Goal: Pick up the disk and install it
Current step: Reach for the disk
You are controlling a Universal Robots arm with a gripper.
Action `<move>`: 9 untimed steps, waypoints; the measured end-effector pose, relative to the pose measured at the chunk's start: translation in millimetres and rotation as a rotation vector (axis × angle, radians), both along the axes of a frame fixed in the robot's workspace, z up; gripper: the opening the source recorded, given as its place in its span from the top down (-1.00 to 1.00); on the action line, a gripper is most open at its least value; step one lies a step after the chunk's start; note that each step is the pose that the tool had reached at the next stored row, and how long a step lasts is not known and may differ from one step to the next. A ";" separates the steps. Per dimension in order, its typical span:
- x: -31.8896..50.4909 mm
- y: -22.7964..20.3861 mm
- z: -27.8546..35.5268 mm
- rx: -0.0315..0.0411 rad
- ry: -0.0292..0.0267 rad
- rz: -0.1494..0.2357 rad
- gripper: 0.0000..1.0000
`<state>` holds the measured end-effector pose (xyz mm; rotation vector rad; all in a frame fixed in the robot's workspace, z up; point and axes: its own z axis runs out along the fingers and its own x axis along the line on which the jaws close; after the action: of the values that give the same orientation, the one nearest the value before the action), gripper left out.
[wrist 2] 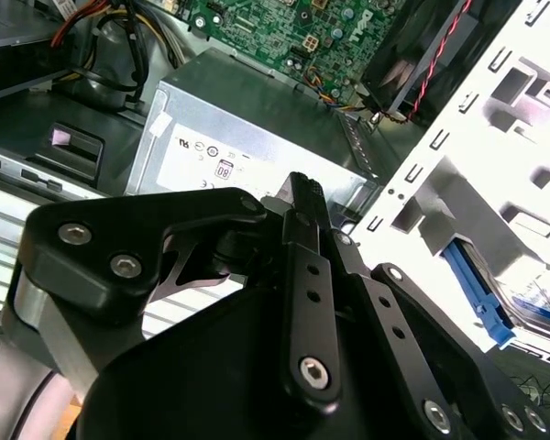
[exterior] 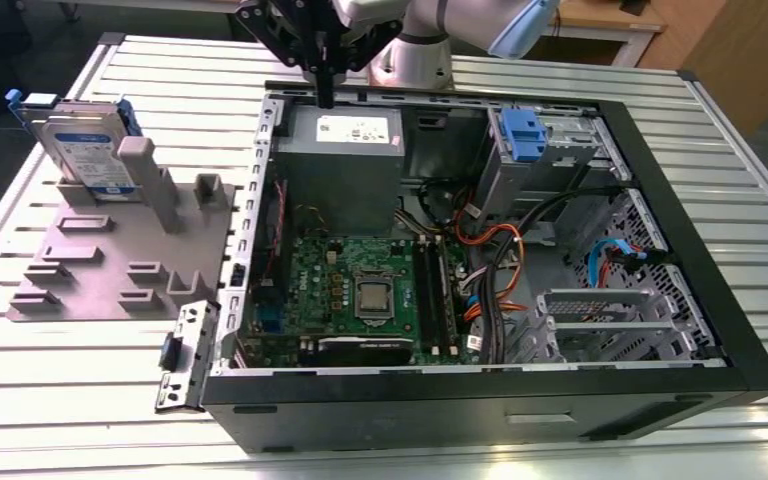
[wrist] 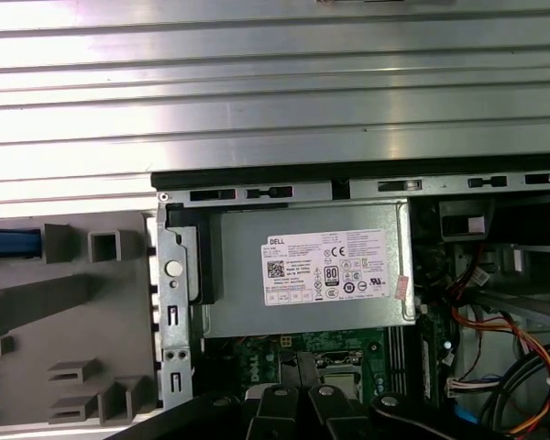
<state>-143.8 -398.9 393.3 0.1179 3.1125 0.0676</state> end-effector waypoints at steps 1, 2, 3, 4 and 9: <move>-0.2 0.0 0.0 0.0000 0.0000 0.000 0.79; -0.4 0.0 0.0 0.0000 0.0000 0.000 0.79; -0.7 0.0 0.0 0.0000 0.0000 0.000 0.79; -1.0 0.0 0.0 0.0000 0.0000 0.000 0.79; -3.6 0.0 0.0 0.0000 0.0000 0.000 0.79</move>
<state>-147.4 -398.9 393.3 0.1180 3.1125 0.0676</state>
